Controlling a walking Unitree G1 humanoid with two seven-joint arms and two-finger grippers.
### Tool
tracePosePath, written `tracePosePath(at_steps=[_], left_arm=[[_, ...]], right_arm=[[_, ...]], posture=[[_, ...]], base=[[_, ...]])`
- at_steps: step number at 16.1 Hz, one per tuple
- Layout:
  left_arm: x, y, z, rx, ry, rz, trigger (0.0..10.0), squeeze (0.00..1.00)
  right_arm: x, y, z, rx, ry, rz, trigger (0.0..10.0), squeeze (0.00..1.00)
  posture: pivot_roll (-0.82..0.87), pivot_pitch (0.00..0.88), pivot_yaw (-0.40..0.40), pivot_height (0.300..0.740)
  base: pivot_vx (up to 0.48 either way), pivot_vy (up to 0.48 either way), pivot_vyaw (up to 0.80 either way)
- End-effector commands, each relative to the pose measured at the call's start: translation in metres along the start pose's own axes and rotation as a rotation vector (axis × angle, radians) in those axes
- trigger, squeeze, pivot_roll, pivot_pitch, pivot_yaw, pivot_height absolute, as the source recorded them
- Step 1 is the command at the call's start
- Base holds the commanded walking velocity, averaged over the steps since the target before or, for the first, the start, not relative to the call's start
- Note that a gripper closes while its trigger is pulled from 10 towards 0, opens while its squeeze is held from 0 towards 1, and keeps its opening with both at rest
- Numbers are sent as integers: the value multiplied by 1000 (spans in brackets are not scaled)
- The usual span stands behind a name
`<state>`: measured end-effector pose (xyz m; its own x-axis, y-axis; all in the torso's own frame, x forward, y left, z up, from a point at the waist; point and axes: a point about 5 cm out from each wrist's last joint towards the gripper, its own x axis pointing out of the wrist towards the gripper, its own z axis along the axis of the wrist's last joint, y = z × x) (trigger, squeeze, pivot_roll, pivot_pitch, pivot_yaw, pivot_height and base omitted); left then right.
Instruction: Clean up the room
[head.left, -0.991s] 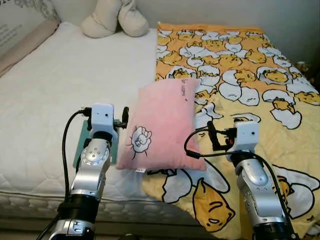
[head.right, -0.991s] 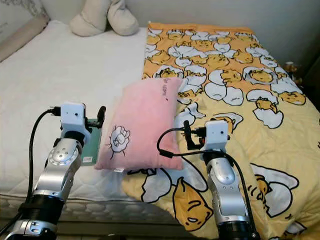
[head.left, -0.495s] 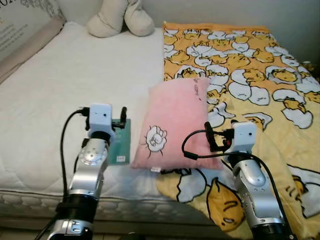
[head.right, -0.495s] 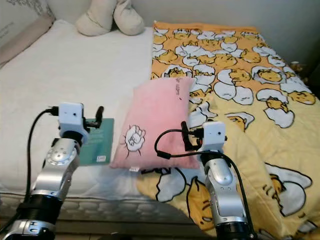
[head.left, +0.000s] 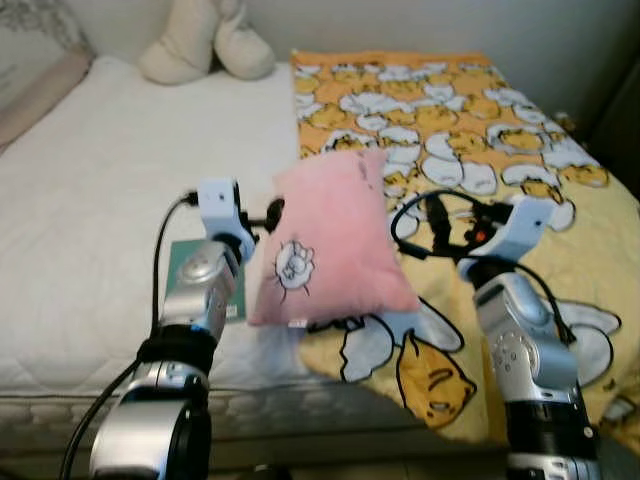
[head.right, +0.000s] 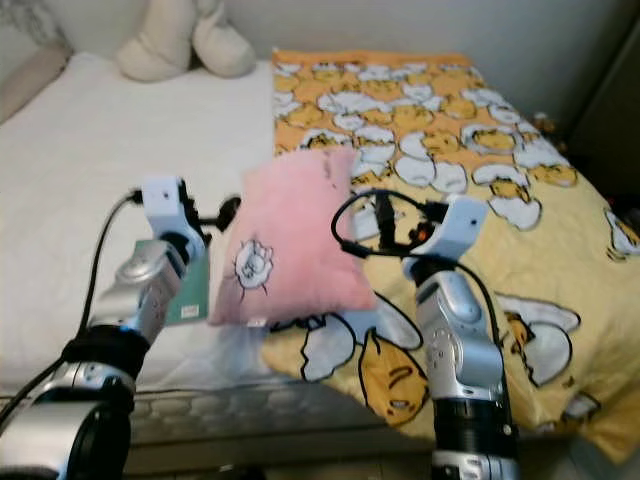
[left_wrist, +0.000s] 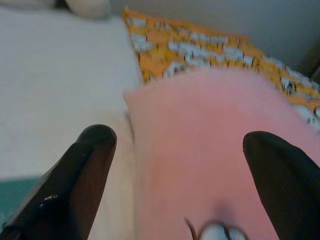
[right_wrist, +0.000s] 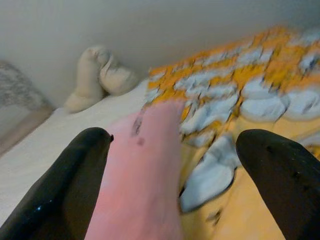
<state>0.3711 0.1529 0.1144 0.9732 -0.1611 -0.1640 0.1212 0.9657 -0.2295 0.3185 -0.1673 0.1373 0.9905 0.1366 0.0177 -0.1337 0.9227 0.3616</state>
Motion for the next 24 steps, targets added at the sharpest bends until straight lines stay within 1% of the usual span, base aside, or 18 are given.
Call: tracePosePath(at_steps=[1, 2, 3, 5, 6, 7, 9, 11, 13, 15, 16, 18, 19, 20, 21, 22, 23, 24], left_arm=[[4, 4, 3, -21, 14, 18, 10000, 0], [4, 13, 1, -32, 37, 61, 10000, 0], [4, 16, 2, -40, 36, 70, 10000, 0], [3, 24, 2, -88, 38, 100, 10000, 0], [2, 26, -5, -152, 56, 106, 10000, 0], [-1, 28, -15, -194, 81, 126, 10000, 0], [-2, 28, -20, -251, 84, 130, 10000, 0], [1, 16, -23, -362, 46, 85, 10000, 0], [5, -2, -23, -441, 20, 11, 10000, 0], [7, -13, -24, -452, 22, -30, 10000, 0], [9, -23, -24, -458, 23, -64, 10000, 0], [11, -35, -26, -459, 35, -102, 10000, 0], [11, -41, -29, -467, 51, -113, 10000, 0], [10, -44, -35, -473, 74, -113, 10000, 0], [8, -46, -41, -503, 95, -111, 10000, 0], [7, -46, -45, -537, 97, -110, 0, 0], [6, -46, -46, -544, 95, -113, 0, 0], [5, -45, -48, -560, 97, -109, 0, 0]], right_arm=[[5, 4, -8, 63, 56, 30, 10000, 200], [5, 4, -19, 112, 115, 36, 10000, 200], [5, 3, -22, 120, 133, 37, 10000, 200], [9, 3, -28, 155, 180, 50, 10000, 200], [14, 5, -29, 161, 207, 78, 10000, 204], [18, 7, -29, 169, 219, 100, 10000, 200], [22, 7, -29, 170, 224, 100, 10000, 200], [30, 7, -26, 138, 226, 112, 10000, 200], [36, 7, -32, 149, 233, 112, 10000, 204], [36, 10, -36, 159, 241, 118, 10000, 204], [37, 13, -39, 176, 247, 125, 10000, 204], [40, 18, -44, 240, 247, 132, 10000, 208], [42, 23, -49, 319, 259, 143, 10000, 204], [44, 28, -54, 369, 270, 150, 10000, 204], [45, 30, -58, 392, 275, 143, 10000, 204], [45, 31, -60, 422, 282, 127, 588, 200], [45, 31, -61, 430, 282, 126, 0, 200], [46, 30, -61, 452, 277, 119, 0, 204]], posture=[[-96, 57, 45, 740], [-101, 76, 45, 740], [-108, 88, 43, 740], [-105, 119, 27, 740], [-102, 130, 15, 740], [-99, 132, 8, 740], [-99, 141, -2, 740], [-107, 156, -15, 740], [-125, 179, -20, 740], [-133, 188, -18, 740], [-134, 190, -16, 740], [-137, 188, -7, 740], [-143, 183, 3, 740], [-142, 181, 9, 740], [-142, 176, 13, 740], [-143, 175, 14, 740], [-144, 174, 15, 740], [-145, 175, 17, 740]], base=[[0, 0, 0], [0, 0, 0], [0, 0, 0], [0, 0, 0], [0, 0, 0], [0, 0, 0], [0, 0, 0], [0, 0, 0], [0, 0, 0], [0, 0, 0], [0, 0, 0], [0, 0, 0], [0, 0, 0], [0, 0, 0], [0, 0, 0], [0, 0, 0], [0, 0, 0], [0, 0, 0]])
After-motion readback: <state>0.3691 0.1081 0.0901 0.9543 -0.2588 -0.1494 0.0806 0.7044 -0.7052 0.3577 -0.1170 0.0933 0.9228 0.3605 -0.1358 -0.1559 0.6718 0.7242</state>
